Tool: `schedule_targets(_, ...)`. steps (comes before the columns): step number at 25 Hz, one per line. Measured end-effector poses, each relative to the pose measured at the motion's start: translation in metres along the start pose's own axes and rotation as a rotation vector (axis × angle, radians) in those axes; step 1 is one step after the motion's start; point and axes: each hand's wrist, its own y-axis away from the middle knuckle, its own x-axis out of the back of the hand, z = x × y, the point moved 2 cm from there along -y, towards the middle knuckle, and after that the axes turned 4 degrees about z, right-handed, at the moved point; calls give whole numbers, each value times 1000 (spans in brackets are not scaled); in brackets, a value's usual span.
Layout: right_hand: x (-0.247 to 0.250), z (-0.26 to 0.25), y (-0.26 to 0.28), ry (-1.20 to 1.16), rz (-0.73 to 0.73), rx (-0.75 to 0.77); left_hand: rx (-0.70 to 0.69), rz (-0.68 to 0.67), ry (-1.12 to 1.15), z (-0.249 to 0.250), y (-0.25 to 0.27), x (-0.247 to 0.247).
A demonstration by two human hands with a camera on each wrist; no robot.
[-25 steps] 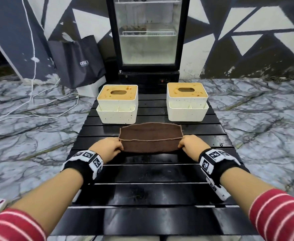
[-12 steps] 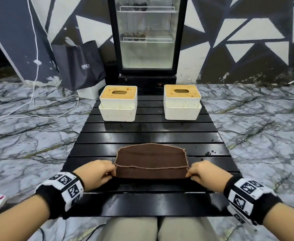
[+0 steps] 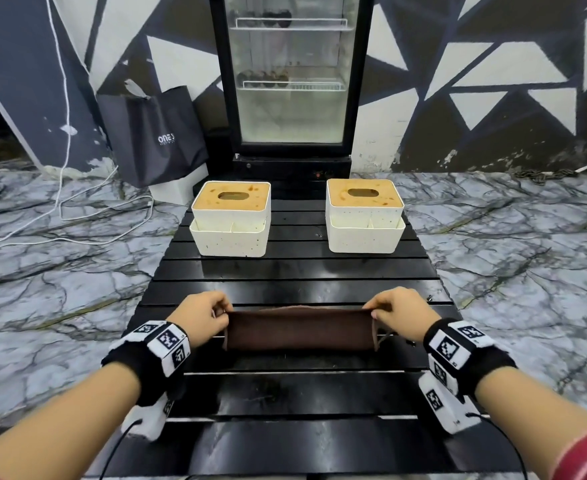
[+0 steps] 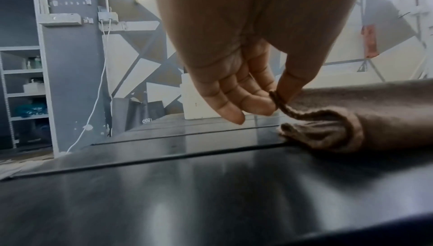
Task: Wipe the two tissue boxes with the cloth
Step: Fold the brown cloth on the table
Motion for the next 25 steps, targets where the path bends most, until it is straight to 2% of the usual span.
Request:
schedule_targets(6,-8,6,-16,34,-52,-55,21,-56,-13,-8,-17,-11)
schedule_targets(12,-13,4,-17,63,-67,-31,33,-94,-29,-10,-19,-16)
schedule_targets(15,-13,3,-14,51,-36,-23,26,-53,-12,-8,-17,-14)
schedule_targets(19,-7,-3,4,-11,44,26,-102,32,14,1,-5,-8)
schedule_targets(22,-11,-11,22,3,-19,66,-180,-35,24,7,7,-12)
schedule_targets(25,-17,-12,32,82,-88,47,-158,-117,-9,7,15,-16)
